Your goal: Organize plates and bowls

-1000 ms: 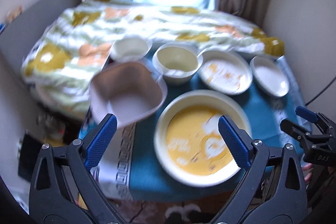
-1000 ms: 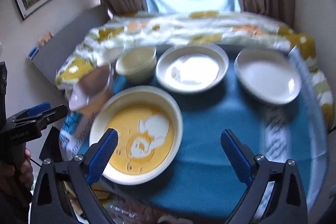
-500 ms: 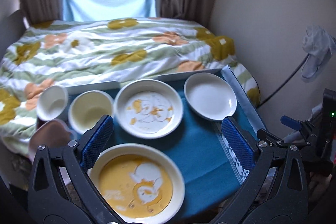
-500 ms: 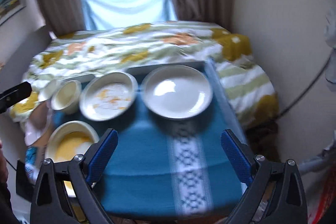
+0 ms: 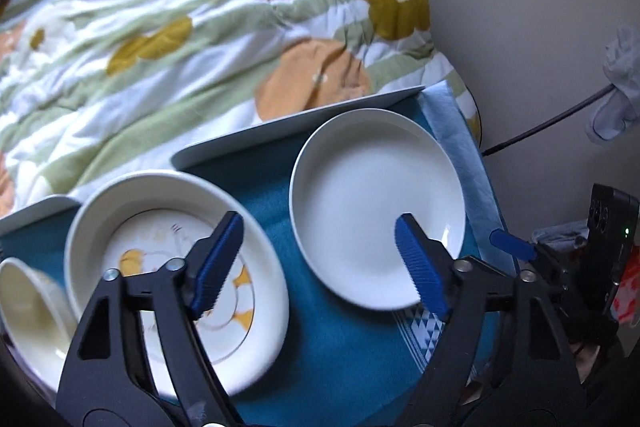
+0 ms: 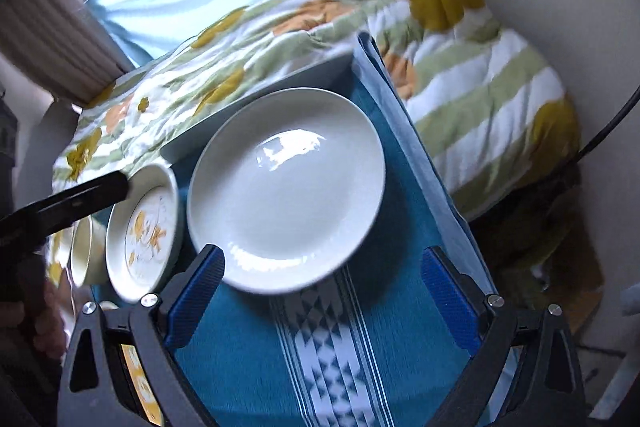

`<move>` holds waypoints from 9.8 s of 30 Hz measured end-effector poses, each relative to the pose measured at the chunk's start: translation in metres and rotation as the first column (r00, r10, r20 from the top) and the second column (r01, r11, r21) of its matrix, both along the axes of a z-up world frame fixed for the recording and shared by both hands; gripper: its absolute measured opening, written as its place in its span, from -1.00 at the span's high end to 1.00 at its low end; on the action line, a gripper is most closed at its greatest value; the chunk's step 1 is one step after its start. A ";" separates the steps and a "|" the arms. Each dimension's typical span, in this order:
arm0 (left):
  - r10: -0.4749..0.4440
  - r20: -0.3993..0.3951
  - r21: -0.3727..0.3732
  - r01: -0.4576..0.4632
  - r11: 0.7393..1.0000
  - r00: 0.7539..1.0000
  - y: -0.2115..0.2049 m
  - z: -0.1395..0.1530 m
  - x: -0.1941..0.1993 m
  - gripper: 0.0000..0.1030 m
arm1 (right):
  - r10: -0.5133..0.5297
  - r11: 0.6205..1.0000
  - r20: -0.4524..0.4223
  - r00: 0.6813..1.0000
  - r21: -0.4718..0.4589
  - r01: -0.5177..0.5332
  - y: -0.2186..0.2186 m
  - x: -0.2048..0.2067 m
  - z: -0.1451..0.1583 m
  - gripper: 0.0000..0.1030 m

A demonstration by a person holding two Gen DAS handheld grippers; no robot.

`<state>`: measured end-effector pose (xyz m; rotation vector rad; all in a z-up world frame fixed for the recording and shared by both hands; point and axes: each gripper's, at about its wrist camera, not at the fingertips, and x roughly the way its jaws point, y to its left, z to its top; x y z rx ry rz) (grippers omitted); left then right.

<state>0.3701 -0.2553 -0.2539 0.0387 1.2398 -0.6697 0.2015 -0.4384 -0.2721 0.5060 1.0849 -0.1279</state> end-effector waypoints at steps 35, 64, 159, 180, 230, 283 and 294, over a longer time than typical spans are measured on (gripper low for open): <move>-0.101 0.009 0.175 0.098 0.980 0.995 -0.036 -0.053 0.028 0.75 | -0.036 0.998 -0.050 0.998 0.043 0.038 -0.027 0.024 -0.040 0.74; 0.270 0.220 0.054 -0.288 0.956 0.937 0.154 0.081 -0.121 0.75 | 0.322 0.946 0.159 0.933 -0.028 -0.322 0.097 -0.021 0.082 0.73; 0.476 0.368 -0.082 -0.482 0.873 0.799 0.235 0.111 -0.202 -1.00 | 0.441 0.895 0.268 0.856 -0.209 -0.395 0.178 -0.059 0.107 -0.92; 0.717 0.015 -0.074 -0.714 0.696 0.697 0.181 -0.021 -0.084 -0.45 | 0.719 0.695 0.059 0.692 -0.068 -0.716 0.126 0.123 0.000 -0.81; 0.548 0.171 -0.015 -0.554 0.832 0.819 0.211 0.055 -0.145 0.79 | 0.637 0.768 0.131 0.759 -0.030 -0.640 0.161 0.028 0.055 0.73; 0.238 0.257 0.359 -0.322 0.876 0.937 0.234 -0.032 -0.211 0.69 | 0.509 0.851 -0.034 0.860 -0.131 -0.509 0.252 -0.089 -0.004 0.73; 0.157 0.339 0.457 -0.309 0.834 0.927 0.222 -0.032 -0.218 0.69 | 0.514 0.845 -0.046 0.857 -0.144 -0.515 0.257 -0.087 -0.007 0.73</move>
